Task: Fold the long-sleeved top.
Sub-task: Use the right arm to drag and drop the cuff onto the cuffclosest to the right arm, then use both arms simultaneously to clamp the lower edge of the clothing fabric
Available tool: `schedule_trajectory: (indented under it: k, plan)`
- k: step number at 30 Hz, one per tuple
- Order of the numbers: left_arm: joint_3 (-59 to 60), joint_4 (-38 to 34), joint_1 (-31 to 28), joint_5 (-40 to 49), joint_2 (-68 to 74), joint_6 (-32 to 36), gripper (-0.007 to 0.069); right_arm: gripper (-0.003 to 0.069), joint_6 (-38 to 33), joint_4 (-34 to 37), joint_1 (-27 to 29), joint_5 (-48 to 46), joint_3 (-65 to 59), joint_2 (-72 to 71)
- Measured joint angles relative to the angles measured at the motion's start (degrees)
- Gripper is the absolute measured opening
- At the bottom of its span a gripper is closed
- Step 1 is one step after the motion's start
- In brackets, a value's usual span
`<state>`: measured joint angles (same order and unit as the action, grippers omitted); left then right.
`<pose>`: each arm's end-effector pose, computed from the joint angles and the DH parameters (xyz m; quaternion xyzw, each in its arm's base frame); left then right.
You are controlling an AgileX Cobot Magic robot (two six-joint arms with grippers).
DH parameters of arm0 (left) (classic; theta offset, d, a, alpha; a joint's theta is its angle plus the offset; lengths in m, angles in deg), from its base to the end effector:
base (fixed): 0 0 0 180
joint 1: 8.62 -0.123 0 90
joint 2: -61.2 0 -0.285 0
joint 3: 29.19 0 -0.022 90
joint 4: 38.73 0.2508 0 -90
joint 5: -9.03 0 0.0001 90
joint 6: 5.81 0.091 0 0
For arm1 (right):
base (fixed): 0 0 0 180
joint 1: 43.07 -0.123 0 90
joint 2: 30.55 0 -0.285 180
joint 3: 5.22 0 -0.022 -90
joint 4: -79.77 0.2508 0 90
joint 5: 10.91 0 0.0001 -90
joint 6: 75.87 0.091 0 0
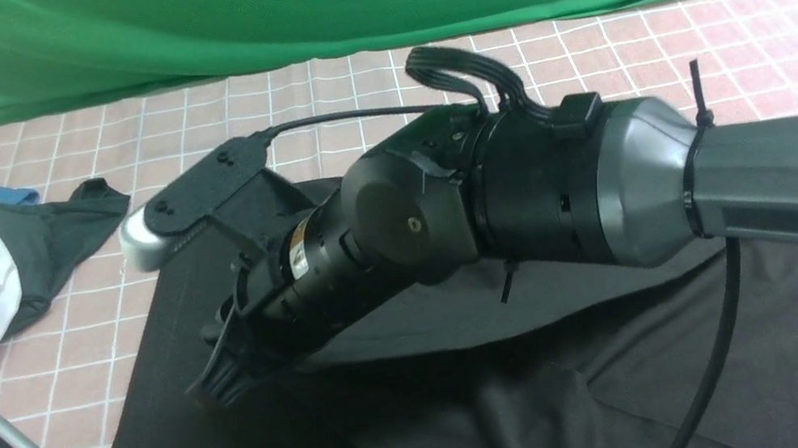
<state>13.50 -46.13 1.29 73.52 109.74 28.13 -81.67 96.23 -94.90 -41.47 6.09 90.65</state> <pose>0.0965 -0.0276 0.2709 0.3504 0.9106 -0.0177 0.2183 0.2674 0.3615 0.2337 -0.3688 0.8601 0.2323 0.2651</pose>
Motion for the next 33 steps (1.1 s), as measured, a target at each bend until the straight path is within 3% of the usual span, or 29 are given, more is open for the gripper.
schedule_trajectory:
  k: [4,9,12,15,23,27,33]
  plan:
    - [0.0,0.0,0.0,0.0,0.0,0.0,0.0035,0.015,0.8,0.12,-0.22,-0.45,0.0,0.0]
    - [0.0,0.0,0.0,0.0,0.0,0.0,0.0035,0.0364,1.8,0.31,-0.22,-2.87,0.0,-0.02]
    - [0.0,0.0,0.0,0.0,0.0,0.0,0.0035,0.0443,1.8,-1.36,-0.22,-8.35,0.58,-0.65]
    - [0.0,0.0,0.0,0.0,0.0,0.0,0.0035,0.0432,2.19,-5.49,-0.22,-13.51,1.05,-2.46]
    - [0.0,0.0,0.0,0.0,0.0,0.0,0.0035,0.0178,7.47,-16.45,-0.5,-33.52,-1.46,-14.62]
    - [0.0,0.0,0.0,0.33,0.0,0.0,0.0035,0.0167,9.33,-18.43,-1.1,-37.7,-8.29,-20.84]
    - [0.0,-0.02,0.0,0.88,0.0,0.0,0.0035,0.0218,7.41,-20.15,-2.2,-39.25,-29.57,-34.79]
